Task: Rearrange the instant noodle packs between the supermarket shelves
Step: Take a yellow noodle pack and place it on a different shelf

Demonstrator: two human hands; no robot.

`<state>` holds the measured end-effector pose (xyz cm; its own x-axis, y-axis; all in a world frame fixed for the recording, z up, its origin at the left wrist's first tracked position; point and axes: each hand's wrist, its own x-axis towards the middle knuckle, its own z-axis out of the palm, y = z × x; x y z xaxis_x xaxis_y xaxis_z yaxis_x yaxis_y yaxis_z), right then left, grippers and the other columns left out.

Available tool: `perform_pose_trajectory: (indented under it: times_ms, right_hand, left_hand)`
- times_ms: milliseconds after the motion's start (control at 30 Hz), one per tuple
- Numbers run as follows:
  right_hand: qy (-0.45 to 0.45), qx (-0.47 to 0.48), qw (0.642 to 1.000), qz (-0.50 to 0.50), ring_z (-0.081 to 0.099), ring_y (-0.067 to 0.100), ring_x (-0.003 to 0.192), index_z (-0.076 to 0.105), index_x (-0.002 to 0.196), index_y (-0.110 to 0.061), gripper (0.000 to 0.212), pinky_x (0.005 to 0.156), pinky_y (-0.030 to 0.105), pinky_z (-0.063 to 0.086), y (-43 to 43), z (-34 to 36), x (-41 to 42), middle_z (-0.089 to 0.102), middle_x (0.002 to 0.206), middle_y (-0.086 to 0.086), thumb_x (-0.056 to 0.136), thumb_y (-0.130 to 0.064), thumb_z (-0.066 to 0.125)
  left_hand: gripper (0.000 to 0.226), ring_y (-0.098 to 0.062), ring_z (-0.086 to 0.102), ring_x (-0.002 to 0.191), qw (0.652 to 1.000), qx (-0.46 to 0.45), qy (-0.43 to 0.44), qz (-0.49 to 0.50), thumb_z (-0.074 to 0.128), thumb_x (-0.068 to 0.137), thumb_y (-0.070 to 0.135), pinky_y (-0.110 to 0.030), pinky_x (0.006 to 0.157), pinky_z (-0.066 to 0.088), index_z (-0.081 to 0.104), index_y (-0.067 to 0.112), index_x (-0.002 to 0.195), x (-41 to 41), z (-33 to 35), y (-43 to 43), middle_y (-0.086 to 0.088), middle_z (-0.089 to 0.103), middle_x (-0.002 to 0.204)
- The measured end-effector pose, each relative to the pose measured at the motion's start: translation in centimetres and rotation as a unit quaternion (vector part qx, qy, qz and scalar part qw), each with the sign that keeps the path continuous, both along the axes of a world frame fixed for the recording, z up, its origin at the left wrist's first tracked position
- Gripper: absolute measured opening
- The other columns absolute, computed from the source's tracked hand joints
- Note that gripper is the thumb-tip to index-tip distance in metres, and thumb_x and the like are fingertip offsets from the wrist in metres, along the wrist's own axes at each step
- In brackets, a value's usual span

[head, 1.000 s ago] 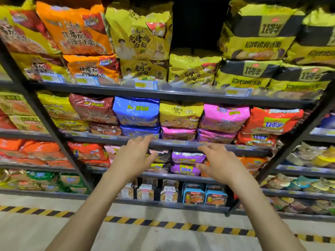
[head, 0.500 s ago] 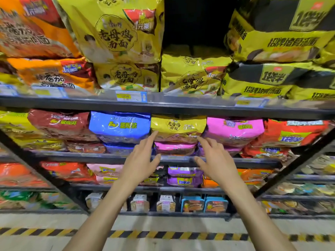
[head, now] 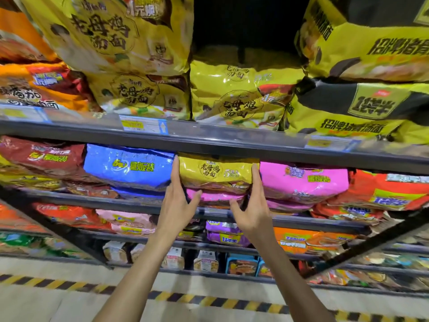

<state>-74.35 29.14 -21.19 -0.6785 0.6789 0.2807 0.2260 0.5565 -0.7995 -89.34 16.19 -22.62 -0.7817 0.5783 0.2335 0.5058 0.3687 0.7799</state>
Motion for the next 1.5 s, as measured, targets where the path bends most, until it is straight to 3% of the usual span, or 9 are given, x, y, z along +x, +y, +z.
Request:
perform_pose_trajectory:
  times_ms: [167,300,400,500,633,867,1000,1333,1500]
  right_hand:
    - [0.065,-0.023,0.998,0.005,0.028,0.012,0.149,0.013,0.16,-0.022,0.095,0.117,0.046,0.035,0.0,-0.8,-0.5,0.023,0.164,-0.007,0.086,-0.005,0.071]
    - [0.08,0.003,0.997,0.013,0.029,0.01,0.148,0.018,0.158,-0.018,0.093,0.112,0.049,0.039,-0.3,-0.6,-0.3,0.028,0.161,-0.008,0.083,-0.004,0.071]
    - [0.084,0.028,0.996,0.003,0.038,0.013,0.142,0.019,0.159,-0.016,0.094,0.109,0.047,0.044,-1.1,-0.7,0.0,0.033,0.154,-0.011,0.082,-0.007,0.072]
    - [0.068,0.023,0.997,-0.006,0.041,0.01,0.138,0.014,0.157,-0.035,0.1,0.111,0.039,0.04,-1.4,-0.6,0.4,0.036,0.147,-0.017,0.082,-0.005,0.074]
    - [0.025,-0.02,0.999,0.017,0.024,-0.014,0.139,0.003,0.146,-0.063,0.106,0.113,0.023,0.026,-1.1,-0.5,0.6,0.021,0.145,-0.037,0.087,-0.009,0.073]
    - [0.002,-0.044,0.999,-0.003,0.022,-0.019,0.138,-0.012,0.139,-0.072,0.103,0.112,0.014,0.026,-0.3,-0.9,1.0,0.008,0.148,-0.046,0.096,-0.018,0.065]
    - [-0.013,-0.042,0.999,-0.001,0.022,0.008,0.15,-0.016,0.141,-0.069,0.1,0.12,0.046,0.029,-0.4,-0.7,1.1,0.007,0.165,-0.021,0.097,-0.027,0.063]
    - [-0.031,0.017,0.999,-0.006,0.005,-0.033,0.13,-0.008,0.15,-0.057,0.09,0.108,0.022,0.024,-1.4,0.1,1.3,0.002,0.158,-0.033,0.101,-0.019,0.056]
    - [-0.04,0.035,0.998,-0.03,0.055,0.006,0.108,-0.002,0.154,-0.052,0.086,0.091,0.036,0.047,-2.8,1.2,1.5,0.018,0.161,-0.023,0.099,-0.02,0.056]
  left_hand:
    - [0.111,-0.032,0.055,0.129,0.999,0.021,-0.024,0.015,0.073,0.092,0.022,-0.036,0.088,0.045,-0.015,0.053,0.153,0.2,0.5,0.9,-0.006,0.048,0.151]
    - [0.104,0.008,0.057,0.115,0.998,0.061,-0.027,0.008,0.073,0.09,0.022,-0.024,0.087,0.044,-0.001,0.045,0.159,1.1,1.1,-0.1,0.008,0.043,0.151]
    - [0.106,-0.007,0.043,0.141,0.997,0.071,-0.01,0.01,0.074,0.086,0.019,-0.032,0.103,0.044,0.001,0.05,0.157,2.0,1.3,-1.3,0.021,0.027,0.162]
    - [0.106,0.017,0.03,0.136,0.997,0.075,-0.018,-0.012,0.072,0.087,0.016,-0.023,0.106,0.033,0.0,0.061,0.15,2.5,0.8,-2.1,0.051,0.015,0.145]
    - [0.101,0.038,0.02,0.119,0.997,0.064,-0.01,-0.043,0.068,0.092,0.006,-0.008,0.094,0.025,0.001,0.047,0.156,1.8,-0.3,-2.4,0.027,0.027,0.137]
    - [0.086,-0.018,0.038,0.148,0.994,0.065,-0.049,-0.069,0.057,0.096,0.034,-0.057,0.112,0.042,-0.002,0.055,0.156,-0.5,-1.2,-3.0,0.006,0.025,0.163]
    - [0.081,-0.018,0.037,0.15,0.995,0.057,-0.032,-0.081,0.05,0.101,0.037,-0.046,0.118,0.037,-0.009,0.057,0.154,0.1,-1.0,-3.0,0.007,0.024,0.168]
    - [0.082,-0.027,0.062,0.125,0.995,0.078,-0.005,-0.061,0.048,0.099,0.04,-0.033,0.091,0.047,-0.012,0.067,0.147,0.9,-0.7,-3.3,0.033,0.035,0.148]
    - [0.087,-0.031,0.061,0.129,0.998,0.048,0.002,-0.042,0.052,0.097,0.043,-0.049,0.094,0.053,-0.016,0.067,0.146,1.9,-0.1,-4.5,0.02,0.039,0.157]
